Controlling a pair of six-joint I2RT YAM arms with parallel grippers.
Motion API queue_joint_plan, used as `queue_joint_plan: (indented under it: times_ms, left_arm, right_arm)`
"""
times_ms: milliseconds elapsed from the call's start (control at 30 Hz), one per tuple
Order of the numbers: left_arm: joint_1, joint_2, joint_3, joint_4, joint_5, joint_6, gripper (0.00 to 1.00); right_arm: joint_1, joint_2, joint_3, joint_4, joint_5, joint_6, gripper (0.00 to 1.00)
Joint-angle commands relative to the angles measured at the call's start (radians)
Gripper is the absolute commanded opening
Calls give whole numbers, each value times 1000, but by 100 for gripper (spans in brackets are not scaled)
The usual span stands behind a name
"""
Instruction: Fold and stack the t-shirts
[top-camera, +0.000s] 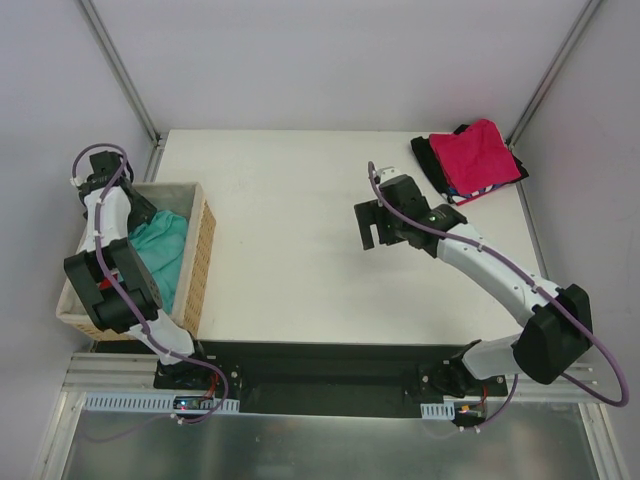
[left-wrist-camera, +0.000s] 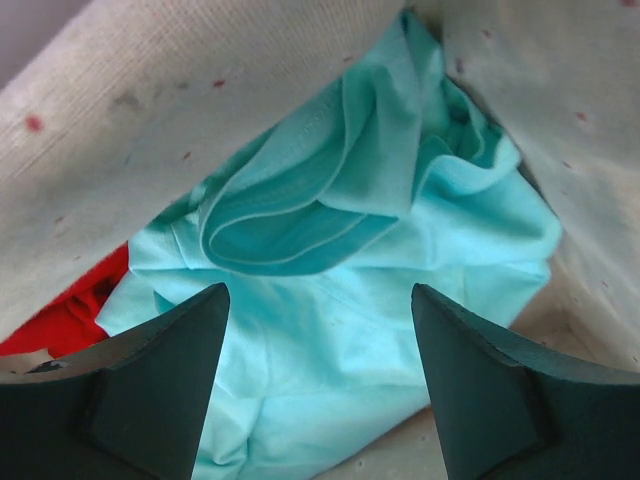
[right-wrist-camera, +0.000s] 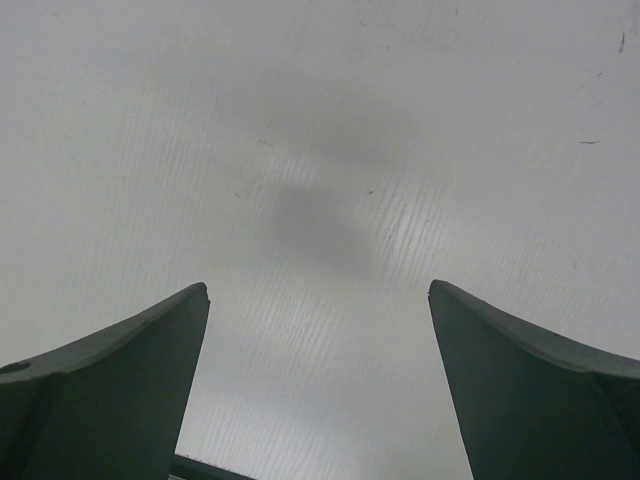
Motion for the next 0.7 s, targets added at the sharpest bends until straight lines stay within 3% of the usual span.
queue_joint_plan:
  times_ms: [0, 367, 400, 467, 533, 567, 600, 667]
  left_arm:
    - [9, 52, 13, 9, -61, -10, 74]
    - [3, 149, 23, 58, -48, -1, 74]
    - [4, 155, 20, 64, -48, 6, 70]
    - [3, 163, 23, 68, -54, 9, 49]
    - [3, 175, 26, 68, -59, 7, 26]
    - [3, 178, 24, 70, -61, 6, 8]
    - [-2, 181, 23, 72, -62, 4, 2]
    - [-8, 183, 18, 72, -70, 6, 0]
  right_arm:
    - [11, -53, -22, 15, 2, -11, 96]
    - [11, -106, -58, 15, 2, -12, 97]
    - [11, -107, -58, 14, 2, -14, 97]
    - [10, -112, -59, 17, -3, -15, 97]
    - [10, -115, -62, 20, -3, -14, 97]
    - [10, -119, -65, 22, -6, -14, 96]
    - [10, -121, -70, 22, -4, -12, 96]
    - [11, -121, -75, 25, -7, -12, 96]
